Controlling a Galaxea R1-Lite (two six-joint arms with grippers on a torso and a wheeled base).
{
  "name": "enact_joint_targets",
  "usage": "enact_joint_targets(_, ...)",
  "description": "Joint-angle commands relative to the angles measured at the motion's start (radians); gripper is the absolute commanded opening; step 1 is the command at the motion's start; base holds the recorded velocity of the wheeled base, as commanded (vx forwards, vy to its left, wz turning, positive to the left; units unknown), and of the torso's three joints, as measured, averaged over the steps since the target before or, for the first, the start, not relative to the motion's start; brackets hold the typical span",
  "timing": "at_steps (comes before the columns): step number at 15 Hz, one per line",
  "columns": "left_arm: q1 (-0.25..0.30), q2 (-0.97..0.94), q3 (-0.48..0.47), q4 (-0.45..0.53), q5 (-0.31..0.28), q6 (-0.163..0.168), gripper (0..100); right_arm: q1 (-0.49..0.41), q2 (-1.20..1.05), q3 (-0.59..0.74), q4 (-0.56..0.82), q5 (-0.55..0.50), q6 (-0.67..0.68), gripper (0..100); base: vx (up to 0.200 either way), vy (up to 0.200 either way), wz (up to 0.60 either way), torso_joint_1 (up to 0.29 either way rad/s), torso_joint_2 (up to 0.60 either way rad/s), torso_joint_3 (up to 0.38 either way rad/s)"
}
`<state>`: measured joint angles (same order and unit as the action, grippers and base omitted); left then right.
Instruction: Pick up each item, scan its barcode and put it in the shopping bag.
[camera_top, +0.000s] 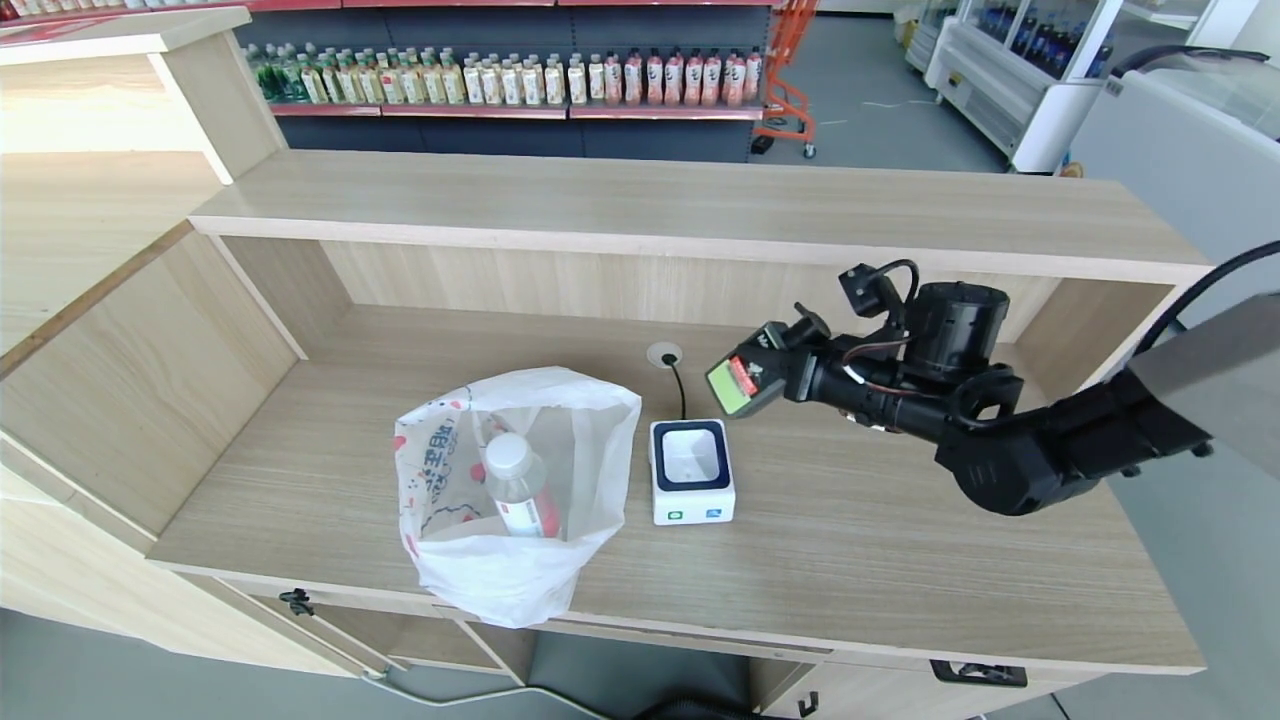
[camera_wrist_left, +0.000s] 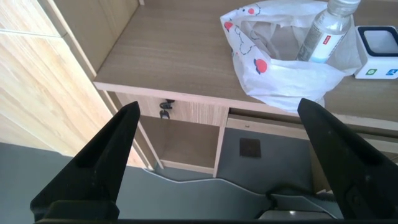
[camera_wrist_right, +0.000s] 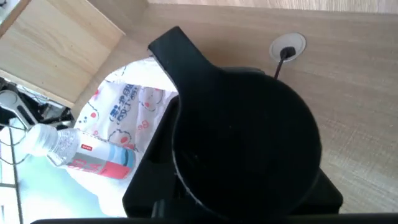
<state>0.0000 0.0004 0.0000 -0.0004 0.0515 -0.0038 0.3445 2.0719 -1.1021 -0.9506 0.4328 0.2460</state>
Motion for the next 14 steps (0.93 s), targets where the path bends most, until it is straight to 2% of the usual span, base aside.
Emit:
enact_joint_targets(1, 0.0, 0.0, 0.0, 0.0, 0.001, -0.001, 100, -0.001, -0.207, 0.096, 0.056, -0.002, -0.165, 0, 0.0, 0.0, 0.0, 0.0, 0.0, 0.0)
enact_joint_targets(2, 0.0, 0.0, 0.0, 0.0, 0.001, -0.001, 100, -0.001, -0.207, 0.096, 0.056, -0.002, -0.165, 0, 0.0, 0.0, 0.0, 0.0, 0.0, 0.0)
enact_joint_targets(3, 0.0, 0.0, 0.0, -0.001, 0.001, -0.001, 100, 0.041, -0.28, 0.18, 0.058, -0.019, -0.249, 0, 0.0, 0.0, 0.0, 0.0, 0.0, 0.0)
enact_joint_targets(5, 0.0, 0.0, 0.0, 0.0, 0.001, 0.002, 100, 0.107, -0.329, 0.249, 0.056, -0.104, -0.324, 0, 0.0, 0.2, 0.0, 0.005, 0.0, 0.007)
enact_joint_targets(7, 0.0, 0.0, 0.0, 0.0, 0.001, -0.001, 100, 0.134, -0.335, 0.285, 0.044, -0.152, -0.375, 0, 0.0, 0.2, 0.0, -0.007, 0.0, 0.005)
enact_joint_targets(10, 0.0, 0.0, 0.0, -0.001, 0.001, -0.002, 100, 0.14, -0.305, 0.265, 0.044, -0.181, -0.399, 0, 0.0, 0.2, 0.0, 0.015, 0.0, -0.001)
enact_joint_targets(14, 0.0, 0.0, 0.0, 0.0, 0.001, -0.001, 100, 0.113, -0.187, 0.134, 0.043, -0.178, -0.402, 0, 0.0, 0.2, 0.0, 0.001, 0.0, -0.001)
